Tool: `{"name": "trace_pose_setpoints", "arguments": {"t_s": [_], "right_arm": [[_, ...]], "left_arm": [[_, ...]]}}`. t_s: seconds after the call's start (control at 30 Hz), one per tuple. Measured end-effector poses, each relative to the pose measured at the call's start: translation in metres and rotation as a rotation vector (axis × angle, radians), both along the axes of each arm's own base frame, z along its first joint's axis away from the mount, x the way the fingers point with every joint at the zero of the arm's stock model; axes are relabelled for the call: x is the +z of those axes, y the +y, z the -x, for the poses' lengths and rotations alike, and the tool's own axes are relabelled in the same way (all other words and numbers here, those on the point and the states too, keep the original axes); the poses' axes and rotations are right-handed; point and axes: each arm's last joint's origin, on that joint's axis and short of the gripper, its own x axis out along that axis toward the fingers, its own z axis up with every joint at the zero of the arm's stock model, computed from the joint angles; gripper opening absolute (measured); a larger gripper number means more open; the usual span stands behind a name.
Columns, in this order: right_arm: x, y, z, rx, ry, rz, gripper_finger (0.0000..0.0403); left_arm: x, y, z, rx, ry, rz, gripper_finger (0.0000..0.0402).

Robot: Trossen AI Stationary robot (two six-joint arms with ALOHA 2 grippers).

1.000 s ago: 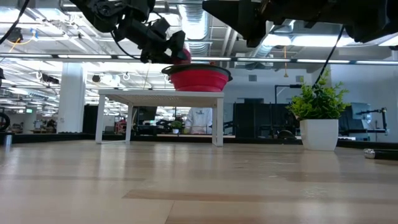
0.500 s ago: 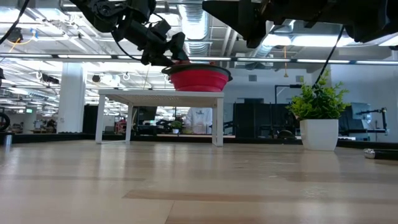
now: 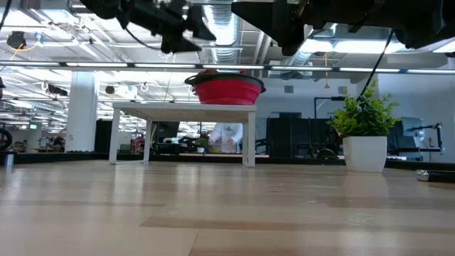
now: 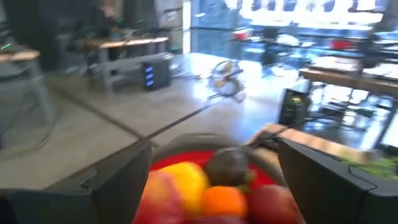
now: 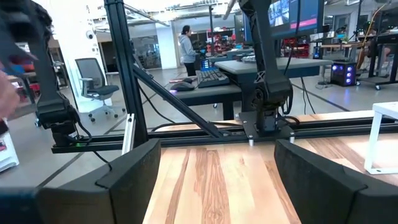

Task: Pick & Place Fruit
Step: Put the black plum into the red strainer bowl on the shelf

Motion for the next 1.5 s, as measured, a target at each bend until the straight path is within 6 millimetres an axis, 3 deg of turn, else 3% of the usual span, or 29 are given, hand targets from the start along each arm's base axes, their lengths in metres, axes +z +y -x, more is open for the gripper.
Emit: {"name": "trace_pose_setpoints", "arguments": {"t_s": [0.17, 0.37, 0.57, 0.77, 0.97, 1.1, 1.27, 1.5], "right_arm": [[-0.006, 0.004, 0.002, 0.009, 0.06, 0.051, 0.0308], [-0.001, 0.019, 0.02, 0.014, 0.195, 0.132, 0.0301], [0.029, 0.044, 0.071, 0.006, 0.297, 0.16, 0.0289], [0.042, 0.064, 0.131, 0.113, 0.487, 0.028, 0.0281], [0.048, 0.07, 0.172, -0.017, 0.883, -0.091, 0.0281], [0.044, 0.065, 0.187, -0.209, 1.103, -0.104, 0.0281], [0.02, 0.068, 0.193, -0.272, 1.287, -0.081, 0.0281], [-0.007, 0.074, 0.187, -0.342, 1.368, -0.006, 0.0281]], "left_arm": [[0.014, -0.048, -0.003, -0.181, 0.031, -0.091, 0.0325], [0.004, -0.126, -0.019, -0.47, 0.112, -0.112, 0.0303], [-0.034, -0.198, -0.033, -0.651, 0.228, -0.069, 0.0297], [-0.089, -0.246, -0.048, -0.657, 0.36, 0.017, 0.0296], [-0.139, -0.262, -0.064, -0.615, 0.417, 0.113, 0.0296], [-0.157, -0.26, -0.074, -0.589, 0.391, 0.157, 0.0296], [-0.16, -0.258, -0.078, -0.58, 0.371, 0.163, 0.0296], [-0.155, -0.258, -0.077, -0.587, 0.352, 0.158, 0.0296]]}}
